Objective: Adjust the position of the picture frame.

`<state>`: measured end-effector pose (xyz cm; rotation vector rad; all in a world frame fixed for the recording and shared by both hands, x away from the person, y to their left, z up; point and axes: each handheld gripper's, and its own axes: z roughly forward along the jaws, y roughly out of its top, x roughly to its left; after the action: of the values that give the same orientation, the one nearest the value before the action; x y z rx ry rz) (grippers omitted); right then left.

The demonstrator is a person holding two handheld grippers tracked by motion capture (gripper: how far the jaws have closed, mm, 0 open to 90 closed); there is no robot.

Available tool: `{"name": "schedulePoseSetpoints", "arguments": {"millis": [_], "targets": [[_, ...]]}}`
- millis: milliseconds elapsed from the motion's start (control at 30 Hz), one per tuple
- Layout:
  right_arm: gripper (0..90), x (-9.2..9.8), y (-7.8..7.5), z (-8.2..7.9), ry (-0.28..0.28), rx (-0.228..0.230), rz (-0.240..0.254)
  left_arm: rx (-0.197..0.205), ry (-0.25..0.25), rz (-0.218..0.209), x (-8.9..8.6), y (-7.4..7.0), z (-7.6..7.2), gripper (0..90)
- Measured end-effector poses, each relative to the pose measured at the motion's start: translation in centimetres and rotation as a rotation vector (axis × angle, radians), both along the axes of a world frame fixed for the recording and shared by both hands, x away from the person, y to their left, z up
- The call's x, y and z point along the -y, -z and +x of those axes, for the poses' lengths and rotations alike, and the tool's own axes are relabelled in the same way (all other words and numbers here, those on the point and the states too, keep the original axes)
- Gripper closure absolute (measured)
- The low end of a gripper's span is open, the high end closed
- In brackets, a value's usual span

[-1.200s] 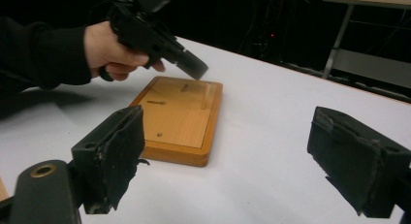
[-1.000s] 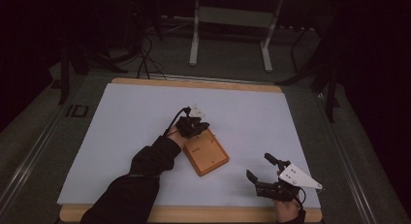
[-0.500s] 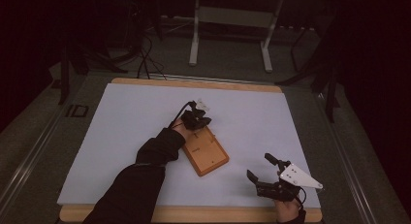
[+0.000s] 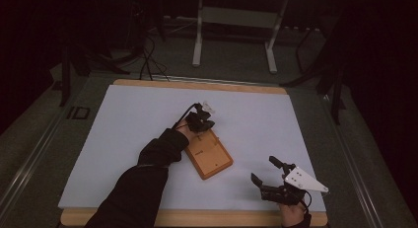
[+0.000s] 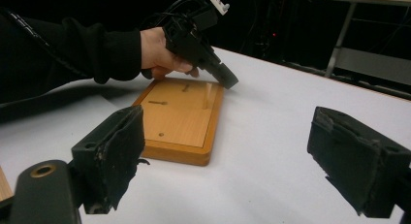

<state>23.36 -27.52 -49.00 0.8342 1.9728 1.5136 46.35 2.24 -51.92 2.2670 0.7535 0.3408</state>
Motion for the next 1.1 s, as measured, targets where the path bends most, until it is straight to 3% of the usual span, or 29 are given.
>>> {"name": "schedulePoseSetpoints", "arguments": {"millis": [267, 467, 600, 800, 1100], "targets": [[12.9, 0.0, 0.0, 0.0, -0.002, 0.001, 0.002, -0.007, 0.007, 0.015, -0.9, -0.1, -0.5, 90.0], [12.9, -0.2, 0.0, 0.0, -0.003, 0.001, -0.005, -0.034, 0.012, -0.012, -2.6, 0.0, -1.5, 90.0], [12.9, -0.2, 0.0, 0.0, -0.001, 0.001, -0.005, -0.03, 0.018, 0.005, -2.7, -0.1, -1.6, 90.0], [12.9, -0.1, 0.0, 0.0, 0.001, 0.002, -0.006, -0.032, 0.006, 0.0, -2.5, 0.6, -1.1, 90.0], [12.9, -0.2, 0.0, 0.0, -0.002, -0.001, -0.006, -0.041, 0.023, -0.001, -3.1, 0.3, -1.4, 90.0]]}}
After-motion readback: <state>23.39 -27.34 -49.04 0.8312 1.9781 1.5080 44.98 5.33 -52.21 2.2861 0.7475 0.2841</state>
